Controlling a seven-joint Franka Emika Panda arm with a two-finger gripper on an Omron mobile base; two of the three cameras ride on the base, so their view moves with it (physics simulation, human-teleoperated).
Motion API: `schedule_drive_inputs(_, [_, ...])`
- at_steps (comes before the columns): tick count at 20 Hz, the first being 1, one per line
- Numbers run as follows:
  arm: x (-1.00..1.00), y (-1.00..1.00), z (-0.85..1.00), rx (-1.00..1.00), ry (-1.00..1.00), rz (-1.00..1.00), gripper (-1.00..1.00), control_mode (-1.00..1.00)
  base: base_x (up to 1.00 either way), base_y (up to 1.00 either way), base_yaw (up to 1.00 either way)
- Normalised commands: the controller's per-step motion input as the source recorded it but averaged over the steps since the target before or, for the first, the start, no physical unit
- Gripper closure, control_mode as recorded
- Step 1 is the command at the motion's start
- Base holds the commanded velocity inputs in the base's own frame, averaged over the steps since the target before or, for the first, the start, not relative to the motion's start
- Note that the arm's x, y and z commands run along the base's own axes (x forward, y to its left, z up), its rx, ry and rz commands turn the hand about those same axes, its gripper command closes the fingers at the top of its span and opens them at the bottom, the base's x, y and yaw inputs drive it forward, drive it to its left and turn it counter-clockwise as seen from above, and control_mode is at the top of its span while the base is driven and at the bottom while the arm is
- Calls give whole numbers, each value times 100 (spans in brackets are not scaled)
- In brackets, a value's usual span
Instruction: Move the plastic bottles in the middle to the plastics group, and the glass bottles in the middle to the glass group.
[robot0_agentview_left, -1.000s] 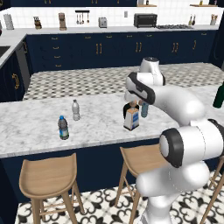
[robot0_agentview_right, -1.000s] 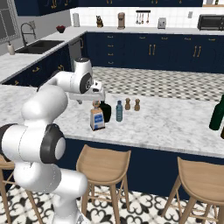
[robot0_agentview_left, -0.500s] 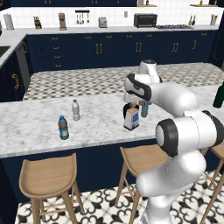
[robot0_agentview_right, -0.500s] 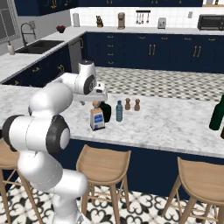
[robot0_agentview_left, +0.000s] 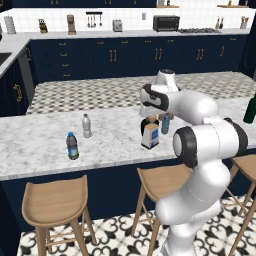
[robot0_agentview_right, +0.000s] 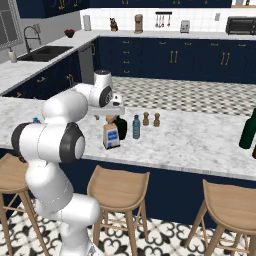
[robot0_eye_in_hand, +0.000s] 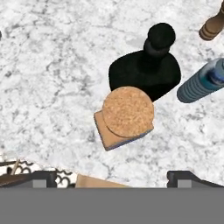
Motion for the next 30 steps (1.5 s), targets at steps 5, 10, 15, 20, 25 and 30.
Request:
schedule_drive_inputs(5, [28,0,-20,0,1,0,-100,-100,0,0,0])
schedule_drive_inputs(10, [29,0,-18,0,0,0,-100,-100,0,0,0])
schedule_drive_inputs(15, [28,0,-13,0,0,0,-100,-100,0,0,0])
schedule_drive_inputs(20, [5,-2,-5,0,0,0,-100,-100,0,0,0])
schedule_drive_inputs(25, [-22,0,-4,0,0,-1,100,-100,0,0,0])
schedule_drive_inputs(30, [-2,-1,-18,-2,3,-3,100,-100,0,0,0])
